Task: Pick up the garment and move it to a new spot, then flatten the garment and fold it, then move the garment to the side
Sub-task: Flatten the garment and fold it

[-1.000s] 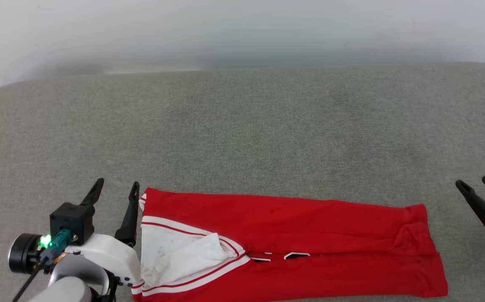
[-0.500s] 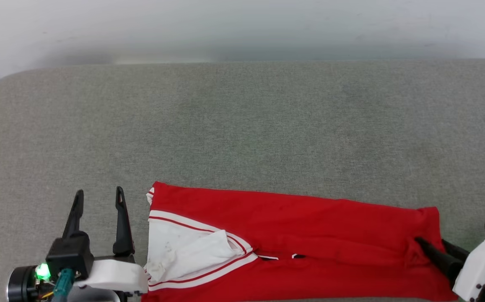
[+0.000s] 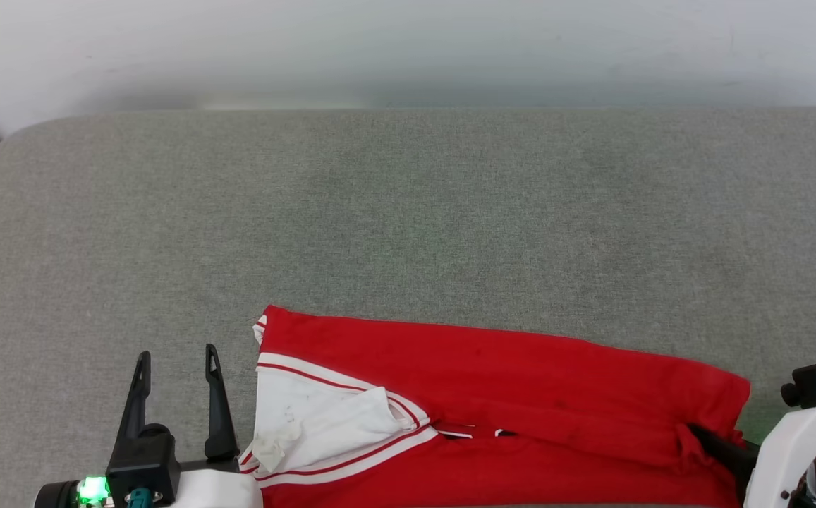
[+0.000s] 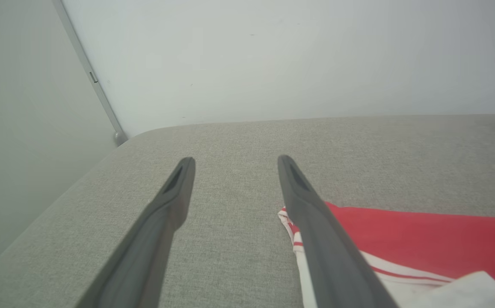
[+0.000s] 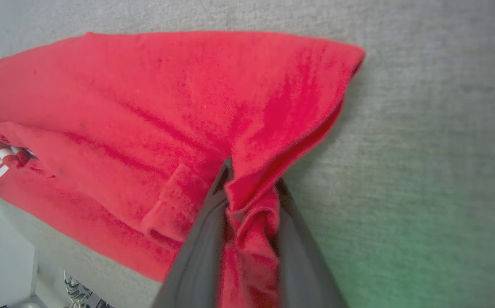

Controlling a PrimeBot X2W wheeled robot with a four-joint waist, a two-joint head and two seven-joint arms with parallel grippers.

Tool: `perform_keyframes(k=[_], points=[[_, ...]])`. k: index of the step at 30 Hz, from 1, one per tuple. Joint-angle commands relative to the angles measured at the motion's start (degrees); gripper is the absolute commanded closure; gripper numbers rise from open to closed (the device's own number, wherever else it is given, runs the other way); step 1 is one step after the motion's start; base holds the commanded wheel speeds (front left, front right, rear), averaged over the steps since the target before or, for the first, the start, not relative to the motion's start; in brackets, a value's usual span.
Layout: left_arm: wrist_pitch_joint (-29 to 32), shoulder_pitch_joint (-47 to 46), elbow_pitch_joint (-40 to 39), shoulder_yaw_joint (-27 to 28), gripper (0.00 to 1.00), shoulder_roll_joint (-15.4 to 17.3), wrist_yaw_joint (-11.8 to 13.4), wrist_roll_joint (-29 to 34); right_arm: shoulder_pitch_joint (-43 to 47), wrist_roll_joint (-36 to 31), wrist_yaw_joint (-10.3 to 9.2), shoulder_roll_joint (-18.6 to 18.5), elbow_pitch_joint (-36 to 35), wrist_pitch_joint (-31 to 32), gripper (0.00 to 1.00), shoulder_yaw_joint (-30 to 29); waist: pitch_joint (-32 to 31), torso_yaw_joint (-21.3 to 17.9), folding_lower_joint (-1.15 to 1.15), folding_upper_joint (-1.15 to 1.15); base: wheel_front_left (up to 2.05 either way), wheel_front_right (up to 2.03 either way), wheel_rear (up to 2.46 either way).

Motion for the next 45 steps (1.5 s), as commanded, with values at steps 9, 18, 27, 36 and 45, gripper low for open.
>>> perform_keyframes(k=[9, 18, 27, 36, 45], points=[[-0.26, 3.36, -0.53, 2.98, 0.0, -3.96, -4.1, 6.23, -1.28, 0.24, 0.03, -5.29, 0.26, 1.07, 1.0, -3.48, -1.96, -0.6, 0.0, 0.0, 0.0, 0.0, 0.0], [-0.21, 5.87, -0.82, 4.1, 0.0, -5.58, -5.67, 9.26, -2.37, -2.82, 0.06, -11.27, 2.96, 6.39, 1.0, -6.25, -4.09, -1.01, 0.0, 0.0, 0.0, 0.0, 0.0], [-0.21, 7.24, -0.95, 4.91, 0.0, -6.71, -6.85, 10.08, -0.9, -1.89, 0.06, -10.64, -9.83, 13.53, 1.0, -6.27, -5.02, -0.95, 0.0, 0.0, 0.0, 0.0, 0.0], [-0.21, 6.14, -1.38, 5.16, 0.0, -7.79, -7.6, 11.03, -7.98, -9.66, 0.06, -5.33, -23.42, 20.29, 1.0, -2.3, -3.62, -0.22, 0.0, 0.0, 0.0, 0.0, 0.0], [-0.21, 3.82, -1.49, 4.73, 0.0, -8.71, -7.96, 11.42, -20.79, -17.23, 0.06, 7.57, -23.7, 25.47, 1.0, 7.67, -0.19, 1.27, 0.0, 0.0, 0.0, 0.0, 0.0]])
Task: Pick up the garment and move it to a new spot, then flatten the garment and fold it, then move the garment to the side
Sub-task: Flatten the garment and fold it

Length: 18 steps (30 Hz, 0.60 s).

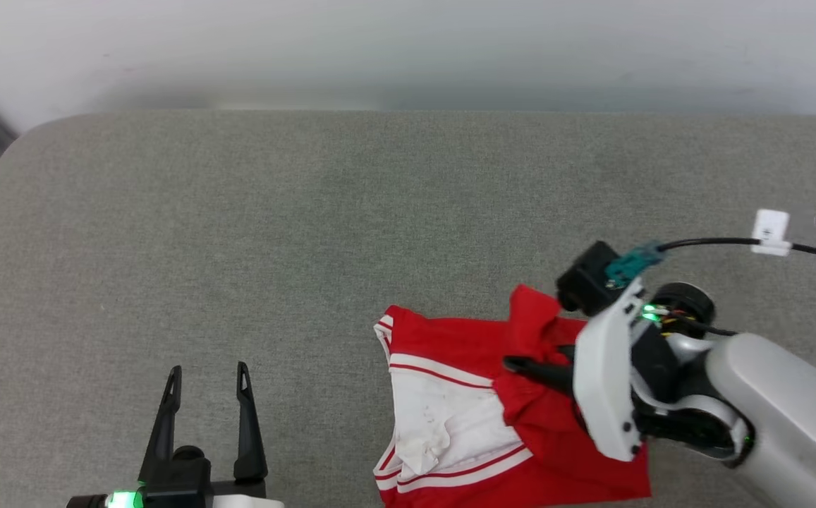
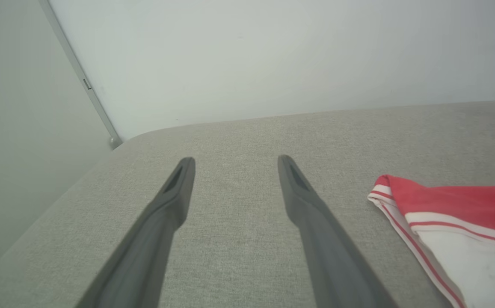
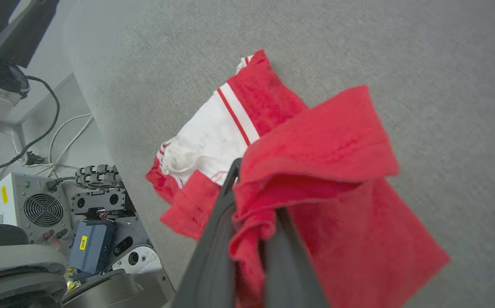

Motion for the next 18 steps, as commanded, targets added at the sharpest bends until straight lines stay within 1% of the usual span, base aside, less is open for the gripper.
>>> perform_keyframes(k=[1, 8, 11, 15, 18], points=[[-0.15, -1.46, 0.08, -0.32, 0.0, -0.38, -0.32, 0.44, -3.85, -1.55, -0.04, 3.8, 2.39, 0.78, 1.0, 3.53, 1.59, 0.75, 0.0, 0.0, 0.0, 0.0, 0.0], [-0.15, -3.83, 0.59, -1.02, 0.0, -1.37, -0.88, 0.39, -10.52, -3.73, -0.03, 11.64, 12.5, 0.09, 1.0, 12.83, 4.54, 2.03, 0.0, 0.0, 0.0, 0.0, 0.0], [-0.15, -4.85, 0.84, -1.18, 0.0, -1.57, -0.99, 0.43, -11.61, -5.0, -0.04, 13.66, 17.42, -0.98, 1.0, 17.43, 5.59, 2.39, 0.0, 0.0, 0.0, 0.0, 0.0], [-0.14, -5.83, 1.24, -1.25, 0.0, -1.88, -1.2, 0.36, -11.96, -5.8, -0.05, 15.52, 23.6, -3.39, 1.0, 21.65, 6.56, 2.68, 0.0, 0.0, 0.0, 0.0, 0.0], [-0.14, -5.89, 1.52, -0.92, 0.0, -1.98, -1.22, 0.29, -12.11, -5.39, -0.06, 16.08, 25.23, -5.21, 1.0, 23.16, 6.47, 2.41, 0.0, 0.0, 0.0, 0.0, 0.0]])
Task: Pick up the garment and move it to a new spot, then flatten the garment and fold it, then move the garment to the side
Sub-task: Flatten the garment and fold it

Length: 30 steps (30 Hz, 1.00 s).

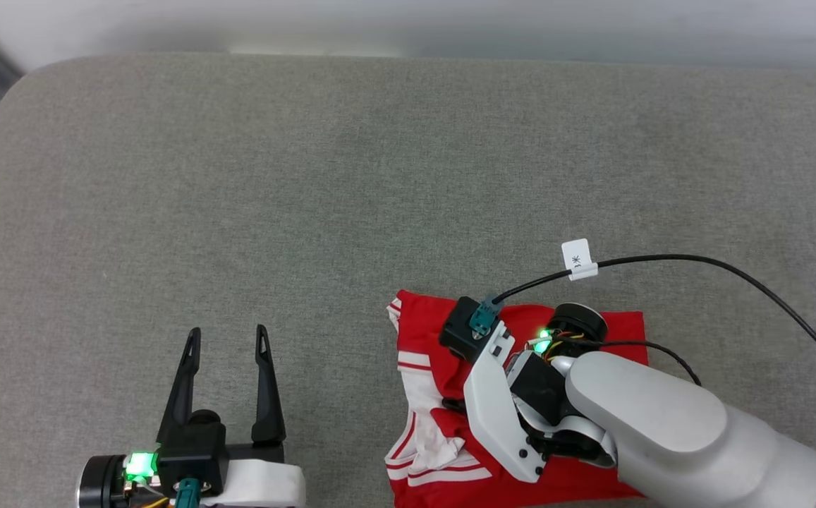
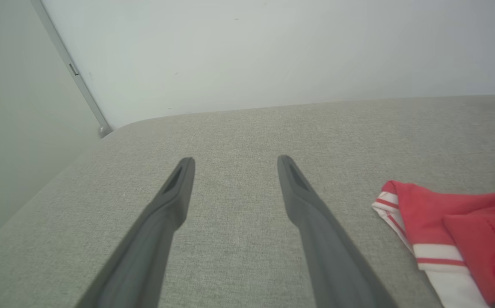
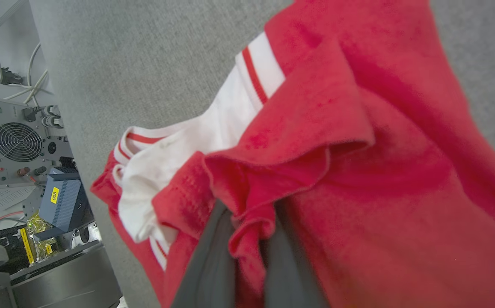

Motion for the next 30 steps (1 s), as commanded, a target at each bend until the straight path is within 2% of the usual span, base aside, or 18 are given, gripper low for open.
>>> perform_keyframes(k=[1, 2, 3, 4, 8, 10, 15, 19, 23, 26, 30], points=[[-0.14, -0.18, 0.13, 0.4, 0.0, 0.01, -0.08, 0.24, -0.07, 0.21, -0.08, 0.02, 0.47, -0.98, 1.0, 0.83, -0.35, -0.32, 0.0, 0.0, 0.0, 0.0, 0.0], [-0.14, -0.01, 0.29, 0.48, 0.0, 0.02, -0.1, 0.23, -0.46, 0.55, -0.08, -0.32, -0.15, -3.01, 0.71, 0.68, -0.68, -0.42, 0.0, 0.0, 0.0, 0.0, 0.0], [-0.14, 0.2, 0.47, 0.53, 0.0, 0.03, -0.18, 0.23, -0.97, 0.69, -0.07, -0.92, -0.66, -4.93, 0.09, 0.52, -1.15, -0.49, 0.0, 0.0, 0.0, 0.0, 0.0], [-0.14, 0.5, 0.62, 0.69, 0.0, 0.11, -0.19, 0.25, -1.74, 0.0, -0.07, -1.78, -1.54, -6.89, 0.0, 0.55, -1.66, -0.69, 0.0, 0.0, 0.0, 0.0, 0.0], [-0.14, 1.71, 0.76, 1.41, 0.0, 0.4, -0.12, 0.25, -2.38, -1.78, -0.06, -5.91, -5.07, -15.42, 0.0, -0.55, -3.91, -1.86, 0.0, 0.0, 0.0, 0.0, 0.0], [-0.14, 2.49, 0.59, 1.89, 0.0, 0.53, -0.02, 0.22, -2.01, -3.23, -0.07, -8.23, -6.31, -20.42, 0.0, -3.39, -5.01, -2.59, 0.0, 0.0, 0.0, 0.0, 0.0], [-0.13, 3.88, -0.08, 2.55, 0.0, 0.79, -0.1, 0.26, 1.94, -10.62, -0.07, -11.4, -5.19, -34.02, 0.0, -16.29, -6.74, -4.41, 0.0, 0.0, 0.0, 0.0, 0.0], [-0.13, 4.87, -0.43, 3.03, 0.0, 0.91, -0.21, 0.35, 7.56, -17.94, -0.07, -10.36, -2.77, -41.84, 0.0, -28.86, -7.67, -5.66, 0.0, 0.0, 0.0, 0.0, 0.0], [-0.13, 5.21, -0.54, 2.86, 0.0, 1.01, -0.6, 0.66, 15.3, -25.43, -0.07, -7.95, -2.4, -44.81, 0.0, -42.29, -8.54, -6.2, 0.0, 0.0, 0.0, 0.0, 0.0], [-0.13, 5.73, -0.6, 2.71, 0.0, 0.92, -0.62, 0.56, 22.07, -30.31, -0.07, -5.01, -5.39, -45.27, 0.0, -51.69, -9.07, -6.49, 0.0, 0.0, 0.0, 0.0, 0.0], [-0.13, 6.01, -0.78, 3.0, 0.0, 0.9, -0.68, 0.36, 31.45, -36.01, -0.07, 0.03, -13.45, -45.24, 0.0, -61.75, -9.7, -6.89, 0.0, 0.0, 0.0, 0.0, 0.0]])
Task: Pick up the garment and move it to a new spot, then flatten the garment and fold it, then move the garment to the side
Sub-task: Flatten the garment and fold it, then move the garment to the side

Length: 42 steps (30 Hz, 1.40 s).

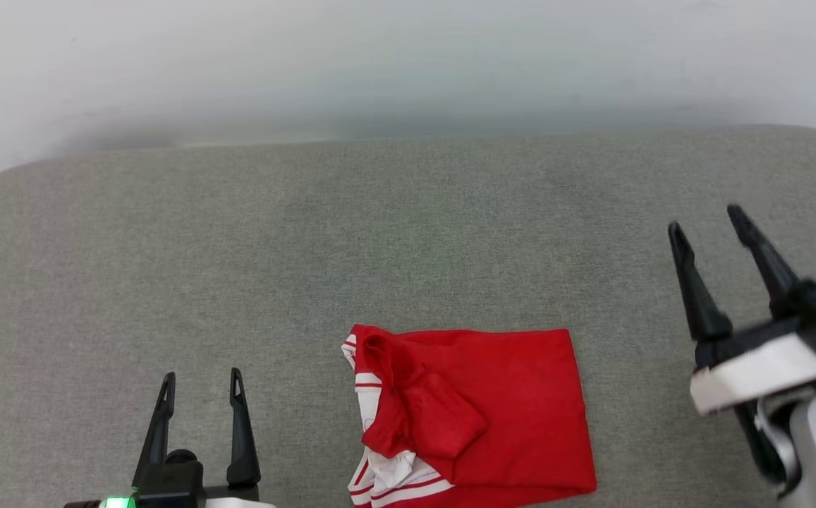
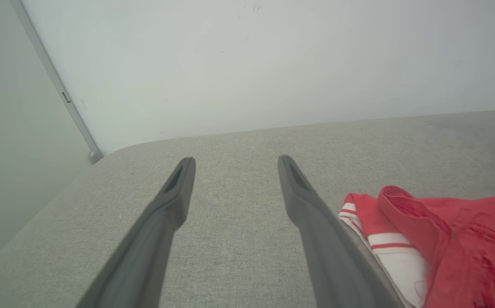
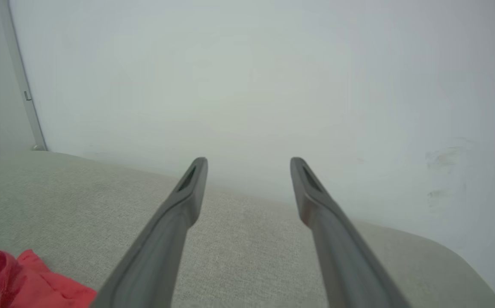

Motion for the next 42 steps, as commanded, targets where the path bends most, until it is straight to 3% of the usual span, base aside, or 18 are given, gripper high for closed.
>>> perform_keyframes(k=[1, 7, 12, 22, 28, 30, 36, 39, 42], points=[[-0.14, 0.45, -0.16, 0.17, 0.0, 0.02, -0.21, -0.09, 3.35, -1.19, -0.04, 2.0, -1.95, -0.03, 0.0, -1.76, -0.33, -0.25, 0.0, 0.0, 0.0, 0.0, 0.0], [-0.14, 1.3, 0.2, 0.34, 0.0, 0.09, -0.77, -0.33, 13.55, -5.03, -0.04, 8.6, -8.98, -0.06, 0.0, -7.02, -1.23, -0.55, 0.0, 0.0, 0.0, 0.0, 0.0], [-0.14, 1.65, 0.64, 0.35, 0.0, -0.01, -1.39, -0.68, 18.86, -5.42, -0.04, 12.0, -10.55, -0.06, 0.0, -8.77, -1.98, -0.62, 0.0, 0.0, 0.0, 0.0, 0.0], [-0.14, 2.79, 1.14, 0.31, 0.0, -0.41, -2.81, -1.1, 24.63, -5.21, -0.04, 15.02, -11.36, -0.07, 0.0, -10.55, -3.5, -0.15, 0.0, 0.0, 0.0, 0.0, 0.0], [-0.14, 2.44, 1.27, 0.87, 0.0, -0.6, -3.38, -1.11, 20.65, -6.09, -0.04, 15.18, -14.01, -0.07, 0.0, -11.63, -3.4, -0.1, 0.0, 0.0, 0.0, 0.0, 0.0], [-0.14, 2.24, 1.26, 1.04, 0.0, -0.62, -3.48, -1.12, 19.43, -6.3, -0.04, 14.55, -14.71, -0.07, 0.0, -11.8, -3.28, -0.13, 0.0, 0.0, 0.0, 0.0, 0.0], [-0.15, 1.26, 1.35, 1.67, 0.0, -0.83, -4.05, -0.96, 6.11, -6.78, -0.04, 5.21, -15.44, 1.22, 0.0, -7.83, -2.2, -0.37, 0.0, 0.0, 0.0, 0.0, 0.0], [-0.14, 1.21, 1.38, 1.94, 0.0, -0.98, -4.41, -0.98, 0.45, -3.34, -0.04, -0.65, -13.27, 10.26, 0.0, -1.27, -1.7, -0.36, 0.0, 0.0, 0.0, 0.0, 0.0], [-0.14, 0.85, 1.33, 2.32, 0.0, -1.09, -4.57, -0.98, -4.86, 5.26, -0.04, -6.49, -11.19, 24.79, 0.0, 5.8, -0.93, -0.46, 0.0, 0.0, 0.0, 0.0, 0.0]])
